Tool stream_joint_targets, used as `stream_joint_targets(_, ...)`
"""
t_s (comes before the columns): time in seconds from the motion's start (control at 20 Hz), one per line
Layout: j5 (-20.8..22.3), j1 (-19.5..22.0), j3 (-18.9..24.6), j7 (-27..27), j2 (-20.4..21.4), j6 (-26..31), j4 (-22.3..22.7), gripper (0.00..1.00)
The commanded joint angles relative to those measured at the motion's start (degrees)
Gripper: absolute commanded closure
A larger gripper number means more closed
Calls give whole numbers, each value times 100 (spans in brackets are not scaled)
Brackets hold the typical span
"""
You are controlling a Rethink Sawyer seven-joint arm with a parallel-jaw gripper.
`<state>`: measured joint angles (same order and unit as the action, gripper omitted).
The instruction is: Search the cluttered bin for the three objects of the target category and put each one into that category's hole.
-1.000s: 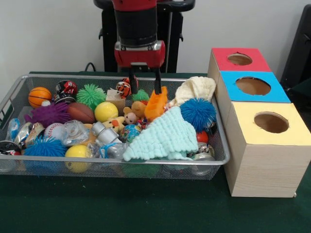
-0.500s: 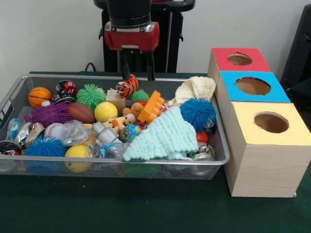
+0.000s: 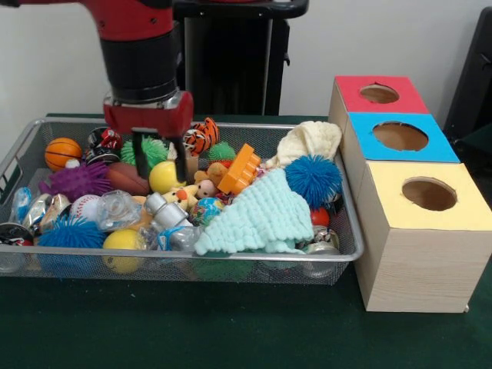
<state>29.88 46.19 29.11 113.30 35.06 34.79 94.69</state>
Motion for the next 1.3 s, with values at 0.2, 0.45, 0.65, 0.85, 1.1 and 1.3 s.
stream_joint_targets(0.2,661,227,563,-2450,-663,887,-1259,0)
stream_joint_targets(0.45,744,253,606,-2615,-669,954,-1397,0)
stream_joint_targets(0.65,904,291,585,-2878,-832,889,-1668,0)
stream_joint_targets(0.85,1009,361,650,-3349,-1080,1011,-2090,0)
stream_joint_targets(1.1,1192,431,672,-3782,-1387,979,-2573,0)
stream_joint_targets(1.3,1260,462,702,-4103,-1680,1011,-2931,0)
